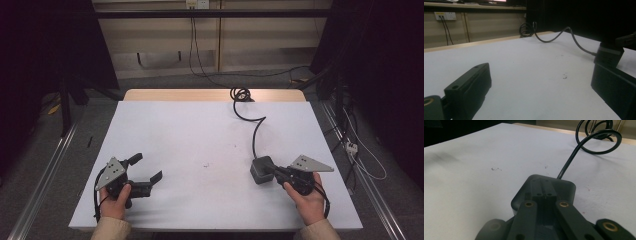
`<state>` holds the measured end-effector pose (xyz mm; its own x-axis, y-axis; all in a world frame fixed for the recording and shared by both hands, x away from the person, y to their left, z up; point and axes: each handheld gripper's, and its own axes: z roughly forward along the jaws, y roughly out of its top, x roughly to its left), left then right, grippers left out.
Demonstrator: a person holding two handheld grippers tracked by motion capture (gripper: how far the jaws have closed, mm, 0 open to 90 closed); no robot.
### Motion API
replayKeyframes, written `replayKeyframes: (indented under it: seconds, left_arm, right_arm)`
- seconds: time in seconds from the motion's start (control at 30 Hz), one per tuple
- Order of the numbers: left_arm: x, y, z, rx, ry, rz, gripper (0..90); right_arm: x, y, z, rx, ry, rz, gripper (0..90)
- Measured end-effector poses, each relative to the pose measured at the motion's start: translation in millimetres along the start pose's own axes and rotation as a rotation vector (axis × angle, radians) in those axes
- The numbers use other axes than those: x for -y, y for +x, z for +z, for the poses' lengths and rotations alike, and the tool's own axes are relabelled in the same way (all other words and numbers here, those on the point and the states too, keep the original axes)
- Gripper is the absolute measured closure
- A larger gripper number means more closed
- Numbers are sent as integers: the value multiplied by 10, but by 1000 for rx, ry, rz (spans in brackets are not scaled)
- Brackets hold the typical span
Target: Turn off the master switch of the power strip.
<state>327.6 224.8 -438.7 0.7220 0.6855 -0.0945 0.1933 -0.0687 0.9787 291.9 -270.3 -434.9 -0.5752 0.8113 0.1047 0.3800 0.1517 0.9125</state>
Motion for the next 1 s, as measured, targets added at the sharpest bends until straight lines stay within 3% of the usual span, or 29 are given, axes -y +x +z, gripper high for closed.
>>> replayKeyframes:
  seconds: [0.73, 0.87, 1.0]
  left_arm:
    - [-2, -5, -1, 1, -1, -1, 26]
    - [-3, -7, -2, 0, -1, 1, 26]
    - [-4, -8, -5, -2, -2, 0, 26]
  right_arm:
    - [16, -13, -4, 9, 8, 20, 900]
    - [-1, 8, 1, 20, 21, -14, 900]
    - [-8, 14, 3, 26, 26, -16, 900]
